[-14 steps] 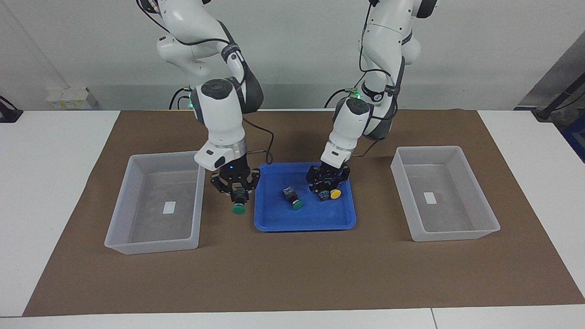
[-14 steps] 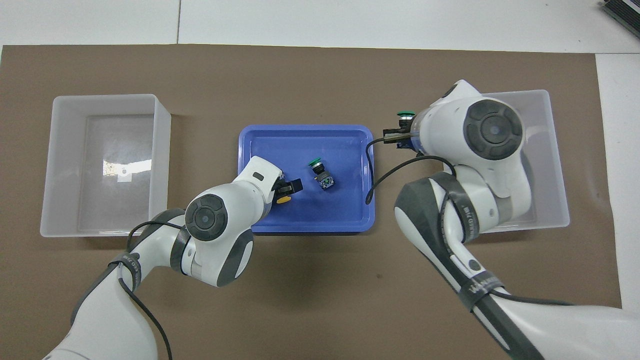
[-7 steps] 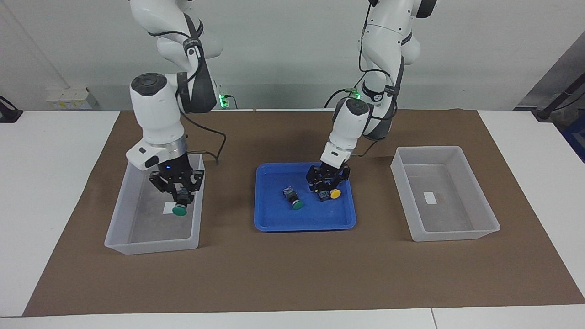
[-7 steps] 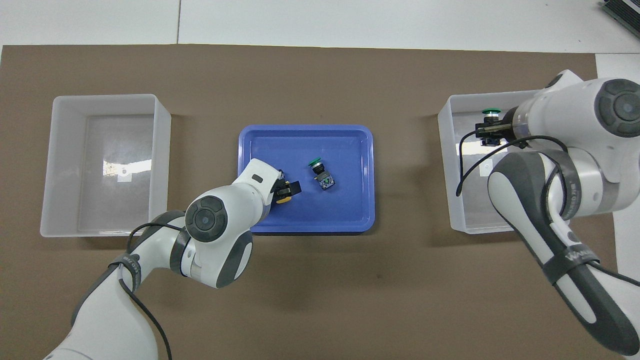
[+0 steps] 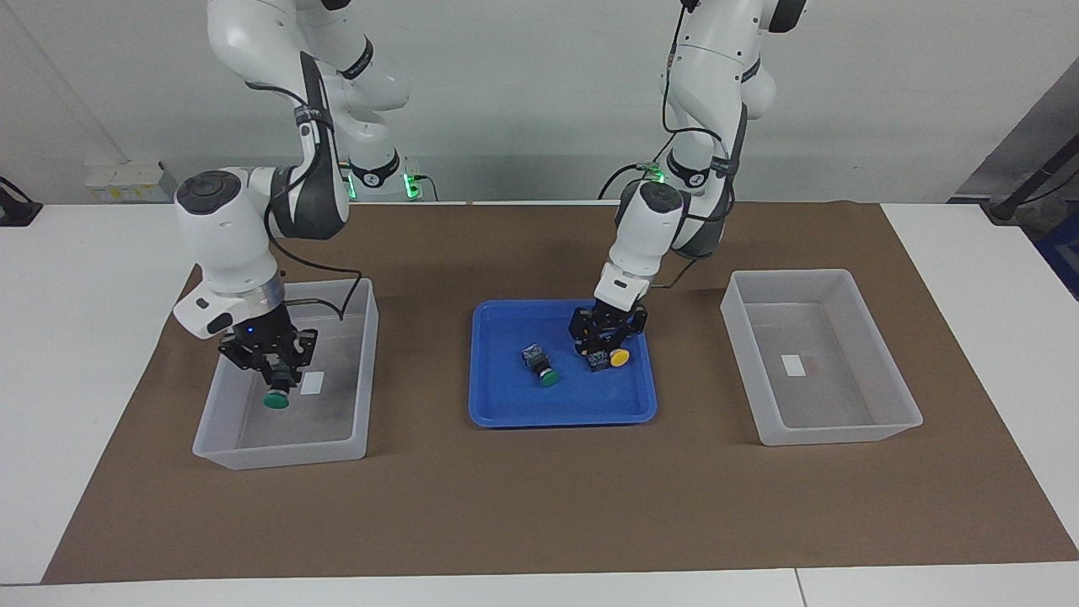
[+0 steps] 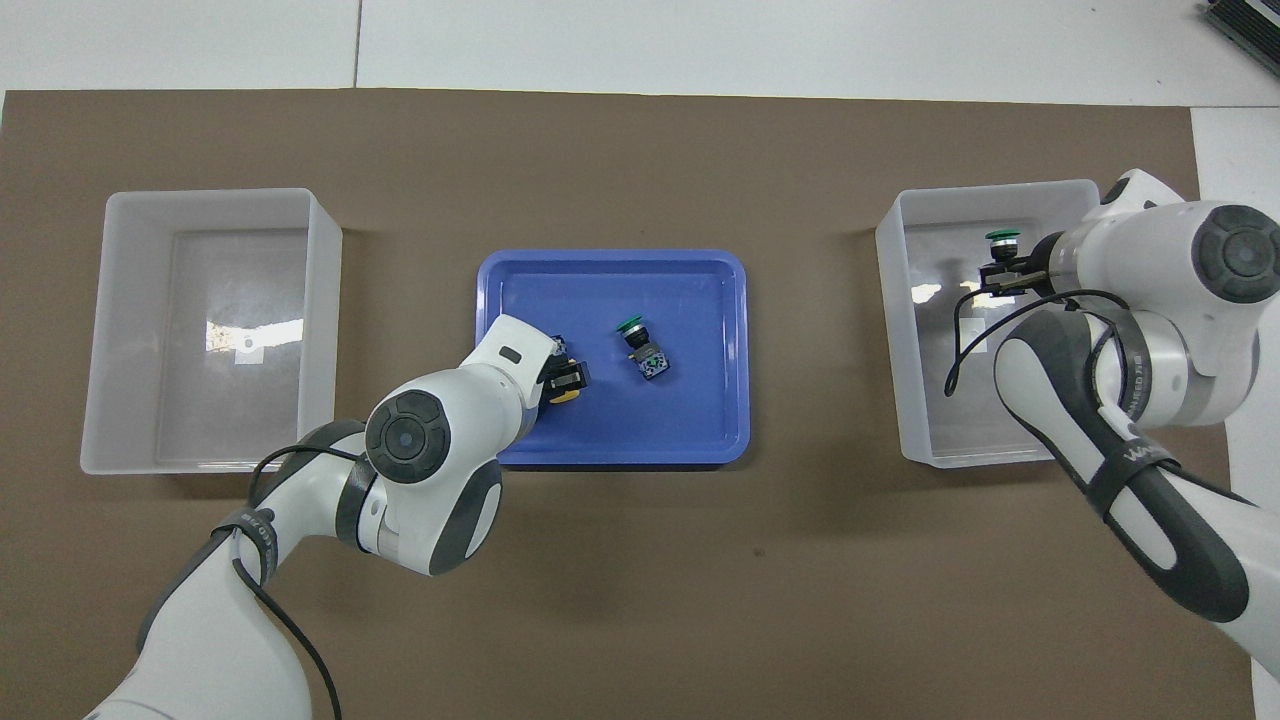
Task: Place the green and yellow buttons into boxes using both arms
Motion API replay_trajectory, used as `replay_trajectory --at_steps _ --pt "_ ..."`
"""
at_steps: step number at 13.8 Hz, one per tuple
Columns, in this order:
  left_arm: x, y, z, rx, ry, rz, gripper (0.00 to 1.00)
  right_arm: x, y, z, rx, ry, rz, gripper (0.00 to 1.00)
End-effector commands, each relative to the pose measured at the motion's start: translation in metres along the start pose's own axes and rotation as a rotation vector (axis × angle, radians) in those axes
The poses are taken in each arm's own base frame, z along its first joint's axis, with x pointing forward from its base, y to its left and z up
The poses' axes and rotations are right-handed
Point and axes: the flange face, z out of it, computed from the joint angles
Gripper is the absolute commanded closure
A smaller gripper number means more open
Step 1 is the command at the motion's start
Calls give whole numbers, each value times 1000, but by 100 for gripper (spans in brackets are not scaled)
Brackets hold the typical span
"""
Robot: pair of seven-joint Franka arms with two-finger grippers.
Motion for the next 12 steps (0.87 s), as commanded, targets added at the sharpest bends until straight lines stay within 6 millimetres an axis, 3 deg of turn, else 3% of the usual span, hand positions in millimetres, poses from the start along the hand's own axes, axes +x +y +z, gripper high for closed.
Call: replay_trajectory --at_steps 1,6,7,8,10,11,12 --pt "-5 -15 15 23 -24 -18 55 -1 15 19 0 16 -12 100" --pt "-3 -12 13 21 -24 -19 87 3 19 35 -1 3 -21 100" --pt "-2 -11 12 19 -22 -18 92 5 18 33 -1 2 -22 81" --pt "0 -9 10 14 -18 -19 97 6 17 32 -1 3 -23 41" --pt "3 -6 4 14 -20 -18 100 10 11 27 0 13 -24 37" --pt "5 -4 1 18 -28 -19 100 12 9 21 0 23 -25 29" --pt "8 -1 -4 23 -37 -17 100 15 8 9 -2 40 -23 13"
